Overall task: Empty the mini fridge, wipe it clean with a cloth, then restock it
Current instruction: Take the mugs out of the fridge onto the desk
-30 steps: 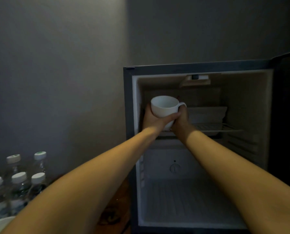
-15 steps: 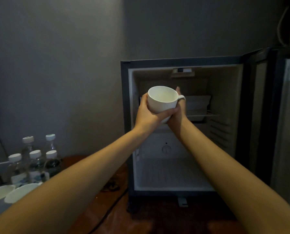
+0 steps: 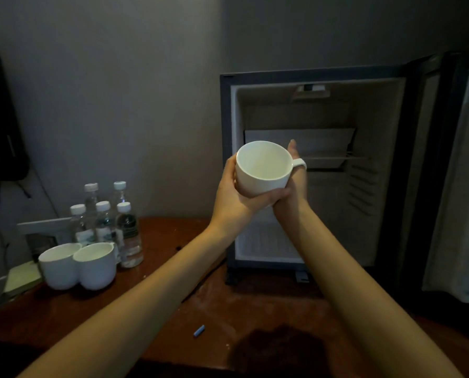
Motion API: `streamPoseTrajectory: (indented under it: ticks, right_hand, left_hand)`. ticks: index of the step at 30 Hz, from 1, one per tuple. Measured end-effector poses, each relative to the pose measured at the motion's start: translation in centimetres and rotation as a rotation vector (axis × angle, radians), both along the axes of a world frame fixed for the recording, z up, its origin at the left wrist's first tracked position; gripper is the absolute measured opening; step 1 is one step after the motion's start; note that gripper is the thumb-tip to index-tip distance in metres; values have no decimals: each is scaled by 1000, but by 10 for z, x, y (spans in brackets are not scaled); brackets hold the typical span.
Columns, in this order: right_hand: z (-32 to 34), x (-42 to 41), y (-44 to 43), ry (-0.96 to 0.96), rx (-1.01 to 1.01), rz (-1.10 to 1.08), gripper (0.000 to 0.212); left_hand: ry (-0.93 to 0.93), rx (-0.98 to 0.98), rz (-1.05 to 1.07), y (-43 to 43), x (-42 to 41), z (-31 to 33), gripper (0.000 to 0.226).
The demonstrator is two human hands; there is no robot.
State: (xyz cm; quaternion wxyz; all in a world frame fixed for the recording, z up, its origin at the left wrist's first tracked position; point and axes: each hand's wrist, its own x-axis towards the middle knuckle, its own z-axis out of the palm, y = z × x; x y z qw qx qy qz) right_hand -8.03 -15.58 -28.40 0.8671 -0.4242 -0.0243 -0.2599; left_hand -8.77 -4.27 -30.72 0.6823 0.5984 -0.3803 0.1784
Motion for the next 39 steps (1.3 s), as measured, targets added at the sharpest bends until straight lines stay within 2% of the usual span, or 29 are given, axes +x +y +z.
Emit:
streamPoseTrajectory:
  ticks: [3,6,11,14,17,18,21,24,28,32,35,39]
  right_hand:
    - [-9,-10,21,2,-20,9,52]
    - [-20,-14,45,32,-7,63,62]
    - [-48,-14,81,106,27,161,58]
    - [-70,-7,110,181,48,165,67]
    - [-96,4,142,281,76,183,96]
    - [-106,8,152,327,82,198,95]
    - [-137,28,182,393,114,230,55]
    - [-161,44,209,462,89,208,29]
    - [-178,53,234,530,24,240,28]
    - [-188,60,248,593,-33,285,36]
    - [-191,59,247,614,-143,304,21]
    - [-190,62,246,633,-297,340,24]
  left_hand:
    - [-1,-9,27,21,-12,-10,91]
    - [9,-20,67,42,-22,-21,89]
    - [48,-37,152,78,-29,-50,90]
    - [95,-45,219,100,-29,-73,89]
    - [167,-53,284,125,-23,-102,91]
    - [199,-56,302,134,-21,-112,90]
    - [270,-64,364,162,-11,-139,88]
    - [316,-52,423,185,-3,-160,87]
    - [386,-50,471,208,5,-179,87]
    - [429,-52,515,223,11,-190,73]
    - [467,-58,529,228,14,-195,68]
    - [498,-73,530,234,18,-198,68]
